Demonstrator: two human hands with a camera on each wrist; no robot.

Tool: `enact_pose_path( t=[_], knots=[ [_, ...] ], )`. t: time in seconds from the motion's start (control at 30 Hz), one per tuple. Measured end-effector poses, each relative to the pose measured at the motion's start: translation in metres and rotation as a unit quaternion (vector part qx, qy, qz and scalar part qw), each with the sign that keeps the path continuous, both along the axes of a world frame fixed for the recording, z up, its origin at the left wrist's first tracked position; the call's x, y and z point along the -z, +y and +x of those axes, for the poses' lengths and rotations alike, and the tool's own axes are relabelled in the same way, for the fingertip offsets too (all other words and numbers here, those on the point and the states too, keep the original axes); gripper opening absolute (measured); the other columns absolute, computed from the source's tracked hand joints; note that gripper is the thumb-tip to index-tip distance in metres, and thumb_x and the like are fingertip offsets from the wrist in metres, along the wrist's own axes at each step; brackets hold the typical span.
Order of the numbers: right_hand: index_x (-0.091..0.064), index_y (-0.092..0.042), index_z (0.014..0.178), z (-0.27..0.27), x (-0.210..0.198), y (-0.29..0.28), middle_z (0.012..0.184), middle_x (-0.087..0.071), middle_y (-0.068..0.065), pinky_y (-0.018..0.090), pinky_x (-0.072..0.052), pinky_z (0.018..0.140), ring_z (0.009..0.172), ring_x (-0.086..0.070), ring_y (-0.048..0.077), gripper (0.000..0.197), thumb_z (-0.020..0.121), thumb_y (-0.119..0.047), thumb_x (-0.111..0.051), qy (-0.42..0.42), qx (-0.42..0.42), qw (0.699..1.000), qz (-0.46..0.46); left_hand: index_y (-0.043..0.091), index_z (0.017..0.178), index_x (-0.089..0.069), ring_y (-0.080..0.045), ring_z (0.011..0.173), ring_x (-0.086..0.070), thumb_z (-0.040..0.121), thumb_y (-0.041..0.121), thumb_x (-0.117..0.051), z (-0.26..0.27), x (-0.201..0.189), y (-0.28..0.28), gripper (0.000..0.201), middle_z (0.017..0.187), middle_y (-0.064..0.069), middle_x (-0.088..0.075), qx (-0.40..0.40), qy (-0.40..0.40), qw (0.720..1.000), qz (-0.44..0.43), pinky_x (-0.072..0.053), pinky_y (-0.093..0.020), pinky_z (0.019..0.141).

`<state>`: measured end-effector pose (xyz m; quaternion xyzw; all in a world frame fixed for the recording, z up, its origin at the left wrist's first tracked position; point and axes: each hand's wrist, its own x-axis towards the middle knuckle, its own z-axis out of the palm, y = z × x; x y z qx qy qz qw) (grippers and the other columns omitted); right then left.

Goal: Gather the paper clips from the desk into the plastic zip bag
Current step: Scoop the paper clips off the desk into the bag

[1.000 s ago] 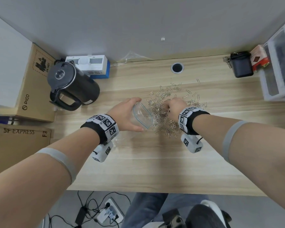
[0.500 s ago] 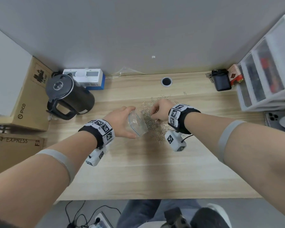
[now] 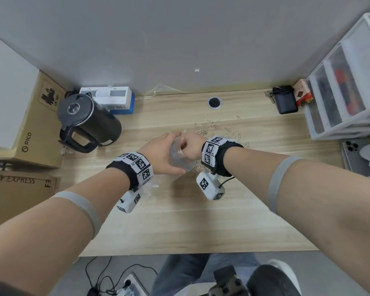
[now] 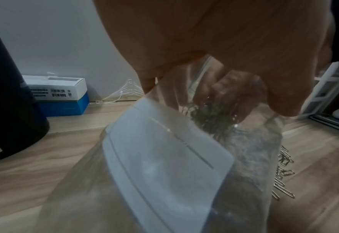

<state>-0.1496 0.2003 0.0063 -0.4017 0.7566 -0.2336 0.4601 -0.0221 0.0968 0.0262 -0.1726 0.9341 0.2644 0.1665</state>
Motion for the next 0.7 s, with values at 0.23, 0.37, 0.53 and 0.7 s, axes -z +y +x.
enact_pose_path(
  t=[0.23,0.37,0.53,0.7],
  knots=[
    [-0.073,-0.023,0.078,-0.003,-0.012,0.002,0.061,-0.061,-0.010,0.023,-0.045,0.063,0.059,-0.054,0.008,0.021,0.080,-0.003,-0.067,-0.061,-0.017,0.998,0.002,0.010,0.153,-0.027,-0.027,0.127,-0.053,0.067,0.050,-0.077,0.007,-0.006,-0.002,0.107,0.145,-0.012,-0.050,-0.029,0.001,0.999,0.021,-0.043,-0.033,0.104],
    [-0.072,-0.023,0.082,0.003,-0.019,0.000,0.069,-0.063,-0.001,0.026,-0.052,0.064,0.060,-0.058,0.011,0.009,0.079,-0.015,-0.075,-0.108,0.001,0.994,0.008,0.021,0.146,-0.032,-0.022,0.111,-0.062,0.056,0.054,-0.076,0.011,-0.004,-0.001,0.105,0.130,-0.002,-0.059,-0.040,0.004,0.999,0.034,-0.052,-0.036,0.093],
    [-0.074,-0.017,0.090,0.017,-0.021,-0.012,0.080,-0.069,0.004,0.047,-0.059,0.082,0.074,-0.068,0.020,0.026,0.065,-0.022,-0.080,-0.181,0.043,0.983,0.013,0.023,0.140,-0.040,-0.011,0.098,-0.063,0.054,0.053,-0.090,0.022,-0.011,-0.005,0.104,0.116,0.010,-0.064,-0.067,0.025,0.995,0.063,-0.052,-0.030,0.086],
    [-0.075,-0.013,0.089,0.031,-0.036,-0.027,0.079,-0.073,0.006,0.031,-0.061,0.074,0.071,-0.072,0.016,0.009,0.080,-0.013,-0.078,-0.240,0.055,0.969,-0.015,0.034,0.111,-0.050,-0.013,0.089,-0.064,0.057,0.056,-0.084,0.051,-0.017,-0.022,0.068,0.097,0.017,-0.063,-0.099,0.001,0.994,0.041,-0.054,-0.036,0.080]
  ],
)
